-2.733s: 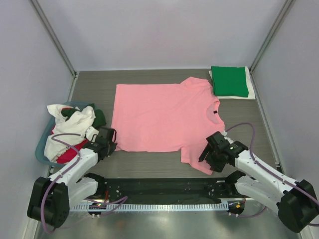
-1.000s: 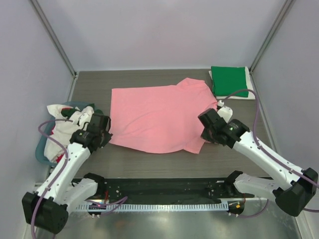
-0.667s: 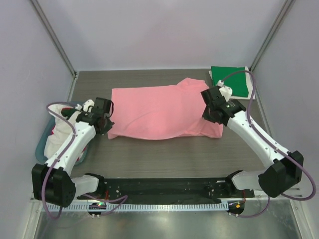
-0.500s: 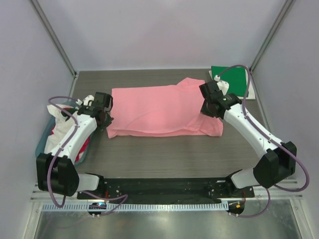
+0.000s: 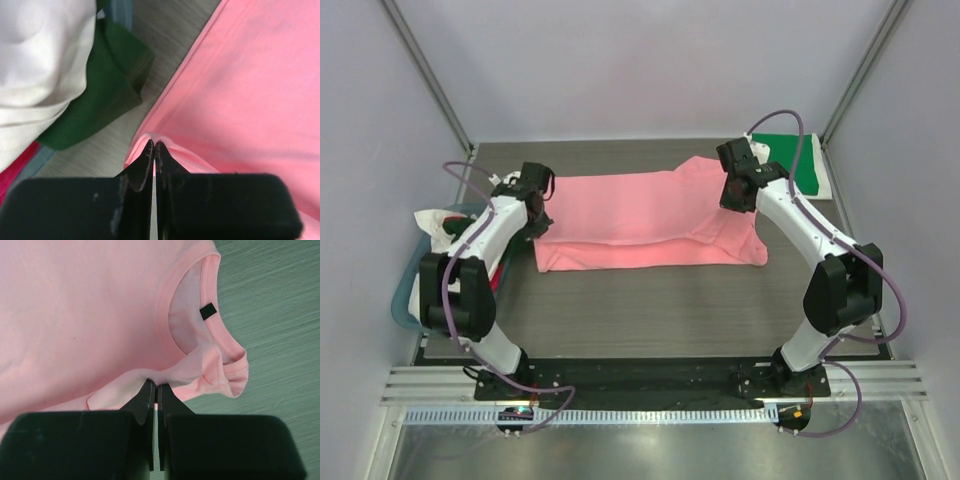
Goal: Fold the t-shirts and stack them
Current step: Fold the tshirt
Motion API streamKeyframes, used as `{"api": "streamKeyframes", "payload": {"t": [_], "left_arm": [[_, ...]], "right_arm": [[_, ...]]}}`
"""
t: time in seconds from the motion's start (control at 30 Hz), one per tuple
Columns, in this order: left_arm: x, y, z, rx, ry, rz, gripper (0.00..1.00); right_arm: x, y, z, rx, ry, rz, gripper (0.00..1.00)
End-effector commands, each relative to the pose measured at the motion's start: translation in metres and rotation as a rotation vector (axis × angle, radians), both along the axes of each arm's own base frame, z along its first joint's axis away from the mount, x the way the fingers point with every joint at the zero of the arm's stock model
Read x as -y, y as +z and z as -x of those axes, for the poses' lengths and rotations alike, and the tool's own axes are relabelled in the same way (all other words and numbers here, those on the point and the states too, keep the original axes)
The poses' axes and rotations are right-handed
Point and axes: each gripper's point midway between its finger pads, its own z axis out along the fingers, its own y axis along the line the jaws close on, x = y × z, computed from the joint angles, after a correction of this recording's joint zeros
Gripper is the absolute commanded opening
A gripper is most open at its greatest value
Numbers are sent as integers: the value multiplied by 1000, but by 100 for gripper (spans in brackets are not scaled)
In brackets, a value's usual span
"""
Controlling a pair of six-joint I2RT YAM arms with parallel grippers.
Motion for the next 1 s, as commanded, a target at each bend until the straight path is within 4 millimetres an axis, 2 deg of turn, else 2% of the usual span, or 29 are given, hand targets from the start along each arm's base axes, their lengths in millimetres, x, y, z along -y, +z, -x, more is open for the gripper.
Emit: {"api": "streamKeyframes", "payload": {"t": [0.0, 0.17, 0.2, 0.23, 0.3, 0.33, 0.4, 0.43, 0.47, 0.5, 0.53, 0.57, 0.6, 0.63, 0.67, 0.7, 0.73, 0.77, 0.8, 0.83, 0.87, 0.9, 0.93, 0.97], "left_arm": [[-9, 11, -23, 6, -46, -74, 0], [-8, 1, -41, -39, -97, -100, 0], [-7, -9, -43, -67, -109, -100, 0], [-5, -4, -51, -59, -128, -101, 0], [-2, -8, -56, -80, -140, -96, 0], [-2, -9, -63, -94, -148, -98, 0], [1, -8, -71, -106, -158, -94, 2], [1, -15, -69, -147, -162, -94, 4], [4, 0, -83, -110, -179, -89, 9], [4, 6, -87, -109, -181, -90, 21], [2, 11, -83, -131, -179, -95, 30], [2, 31, -92, -85, -177, -93, 39], [5, 39, -92, -78, -186, -79, 56], [7, 47, -88, -80, -194, -66, 62], [10, 63, -83, -49, -199, -48, 65], [11, 60, -74, -62, -193, -29, 67], [13, 65, -68, -46, -191, -12, 67], [15, 67, -62, -32, -189, 6, 68], [14, 63, -39, -39, -174, 25, 67], [22, 63, -36, -6, -183, 72, 67], [24, 55, -26, -9, -178, 91, 67], [25, 64, -15, 34, -173, 115, 66], [27, 41, 0, 6, -160, 139, 66], [34, 37, 7, 18, -174, 183, 66]], "right_arm": [[1, 17, -21, 59, 20, 19, 1], [8, 7, -32, 36, 8, 46, 1], [13, 7, -34, 36, -3, 55, 1], [15, 8, -38, 40, -11, 59, 1], [22, 0, -43, 20, -29, 70, 1], [23, 4, -49, 31, -33, 69, 1], [24, -6, -57, 1, -33, 75, 1], [23, 6, -69, 28, -28, 57, 6], [21, 6, -74, 16, -14, 52, 29], [18, -3, -81, -14, 3, 46, 47], [16, 21, -97, 37, 2, 32, 60], [18, 24, -94, 5, 2, 46, 71], [18, 31, -97, 11, 3, 49, 73], [17, 44, -98, 33, 5, 39, 73], [18, 48, -95, 40, 5, 40, 74], [21, 35, -82, 2, 4, 47, 74], [25, 47, -70, 28, -1, 33, 74], [26, 48, -65, 48, -2, 1, 73], [27, 42, -55, 44, -11, -40, 73], [32, 25, -25, 7, -16, -74, 72], [33, 20, -21, 28, -12, -162, 69], [34, 9, -10, 19, -30, -212, 68], [39, -25, 17, -54, -43, -237, 67], [39, -20, 23, -11, -35, -274, 65]]}}
